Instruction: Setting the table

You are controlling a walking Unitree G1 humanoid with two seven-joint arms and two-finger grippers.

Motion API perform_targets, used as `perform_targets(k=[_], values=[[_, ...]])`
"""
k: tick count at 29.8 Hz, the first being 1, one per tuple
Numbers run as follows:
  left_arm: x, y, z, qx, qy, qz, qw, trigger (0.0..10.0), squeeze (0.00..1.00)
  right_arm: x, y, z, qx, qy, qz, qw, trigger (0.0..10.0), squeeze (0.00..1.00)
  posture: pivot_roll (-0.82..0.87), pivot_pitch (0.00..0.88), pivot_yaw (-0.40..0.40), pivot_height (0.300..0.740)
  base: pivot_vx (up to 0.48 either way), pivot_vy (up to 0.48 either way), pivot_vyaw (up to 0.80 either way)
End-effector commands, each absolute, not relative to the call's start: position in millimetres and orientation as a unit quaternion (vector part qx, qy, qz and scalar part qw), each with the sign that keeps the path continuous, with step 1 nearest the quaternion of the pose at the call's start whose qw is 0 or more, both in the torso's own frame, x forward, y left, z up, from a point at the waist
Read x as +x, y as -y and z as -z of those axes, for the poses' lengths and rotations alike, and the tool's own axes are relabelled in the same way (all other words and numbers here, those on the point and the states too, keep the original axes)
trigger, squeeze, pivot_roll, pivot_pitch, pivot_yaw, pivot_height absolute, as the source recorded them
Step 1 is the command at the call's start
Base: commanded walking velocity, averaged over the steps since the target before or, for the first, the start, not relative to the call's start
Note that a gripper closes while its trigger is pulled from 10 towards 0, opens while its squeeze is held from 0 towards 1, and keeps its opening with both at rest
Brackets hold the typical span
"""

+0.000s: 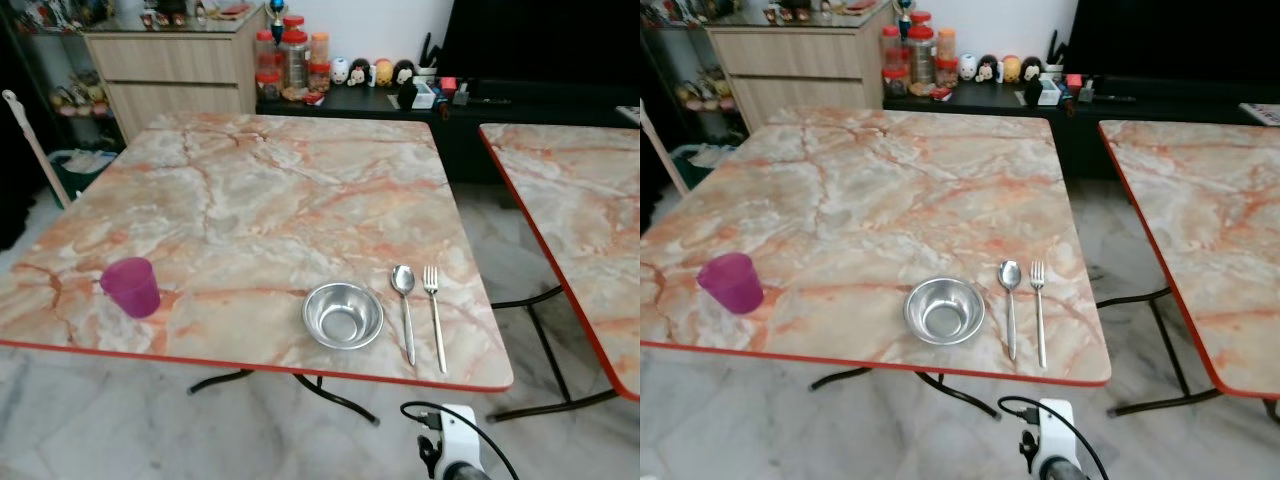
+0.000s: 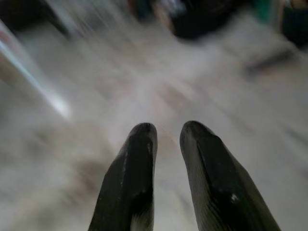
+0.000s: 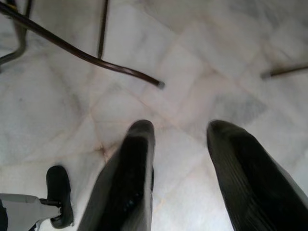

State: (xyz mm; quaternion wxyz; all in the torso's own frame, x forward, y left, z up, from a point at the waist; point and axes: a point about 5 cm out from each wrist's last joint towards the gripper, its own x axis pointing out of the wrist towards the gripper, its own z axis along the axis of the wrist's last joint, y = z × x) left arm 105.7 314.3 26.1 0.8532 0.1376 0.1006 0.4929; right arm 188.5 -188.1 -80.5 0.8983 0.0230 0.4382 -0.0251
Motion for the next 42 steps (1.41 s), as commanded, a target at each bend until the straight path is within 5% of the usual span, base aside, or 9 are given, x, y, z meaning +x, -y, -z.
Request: perform_targets(k=[1,7,12,19,29,31,33,41,42], values=[[115.1,-315.1,-45.9,0.180,-0.070,-0.499,0.845,10.0,0.00,193.0,183.2,78.9,0.019,-0.436,0.010,0.900,10.0,0.00,0.16,0.000,-0.056,0.732,0.000,0.000,0.00],[174.8,-304.0,-154.5,0.264,0.111,-0.503,0.816,10.0,0.00,198.0,179.6,76.8,0.016,-0.432,0.001,0.902,10.0,0.00,0.15,0.000,-0.061,0.732,0.000,0.000,0.00],[240.6,-247.7,-207.5,0.221,0.215,-0.314,0.898,10.0,0.00,199.1,181.2,76.0,0.022,-0.428,0.012,0.904,10.0,0.00,0.13,0.000,-0.047,0.732,0.000,0.000,0.00],[281.9,-165.2,-185.7,0.105,0.113,0.007,0.988,10.0,0.00,194.3,178.8,78.7,0.022,-0.433,0.011,0.901,10.0,0.00,0.12,0.000,-0.037,0.732,0.000,0.000,0.00],[298.0,-123.2,-160.2,0.014,0.030,0.140,0.990,10.0,0.00,193.8,177.0,79.1,0.028,-0.432,0.014,0.901,10.0,0.00,0.10,0.000,-0.017,0.732,0.000,0.000,0.00],[304.2,-111.9,-155.1,-0.013,0.010,0.168,0.986,10.0,0.99,193.8,176.8,79.1,0.029,-0.432,0.014,0.901,10.0,0.00,0.09,0.000,-0.014,0.732,0.000,0.000,0.00],[305.9,-105.9,-154.3,-0.024,0.007,0.186,0.982,10.0,1.00,193.9,176.8,79.1,0.029,-0.432,0.014,0.901,10.0,0.00,0.09,0.000,-0.011,0.732,0.000,0.000,0.00],[312.6,-88.7,-153.4,-0.030,0.006,0.212,0.977,10.0,0.92,192.7,177.3,79.5,0.033,-0.432,0.018,0.901,10.0,0.00,0.07,0.000,-0.002,0.732,0.000,0.000,0.00],[313.1,-88.0,-154.0,-0.034,0.007,0.209,0.977,10.0,0.00,192.4,177.3,79.7,0.033,-0.432,0.018,0.901,10.0,0.00,0.07,0.000,0.001,0.732,0.000,0.000,0.00]])
